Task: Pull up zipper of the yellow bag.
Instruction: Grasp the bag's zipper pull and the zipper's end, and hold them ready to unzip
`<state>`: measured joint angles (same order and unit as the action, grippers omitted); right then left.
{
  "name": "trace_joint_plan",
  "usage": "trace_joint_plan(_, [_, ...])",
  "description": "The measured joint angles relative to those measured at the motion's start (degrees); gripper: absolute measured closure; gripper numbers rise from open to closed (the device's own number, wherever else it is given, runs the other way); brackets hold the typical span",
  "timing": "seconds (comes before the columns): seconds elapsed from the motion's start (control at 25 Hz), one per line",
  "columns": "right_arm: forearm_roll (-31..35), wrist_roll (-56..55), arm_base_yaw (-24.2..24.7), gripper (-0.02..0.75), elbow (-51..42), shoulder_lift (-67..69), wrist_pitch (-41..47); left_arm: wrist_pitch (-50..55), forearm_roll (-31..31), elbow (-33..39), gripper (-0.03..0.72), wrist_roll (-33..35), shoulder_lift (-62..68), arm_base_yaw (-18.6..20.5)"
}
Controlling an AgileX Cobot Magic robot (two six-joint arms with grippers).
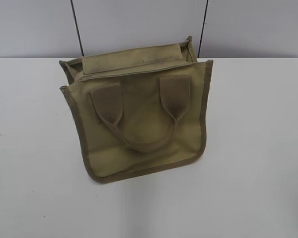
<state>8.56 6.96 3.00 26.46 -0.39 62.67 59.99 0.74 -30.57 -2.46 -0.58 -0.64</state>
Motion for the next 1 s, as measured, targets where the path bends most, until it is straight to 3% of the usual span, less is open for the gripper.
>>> trace_joint_plan(1.0, [0.0,0.0,0.0,0.174,0.0,0.0,0.0,0.0,0.0,0.0,0.195,0.05,0.0,0.0])
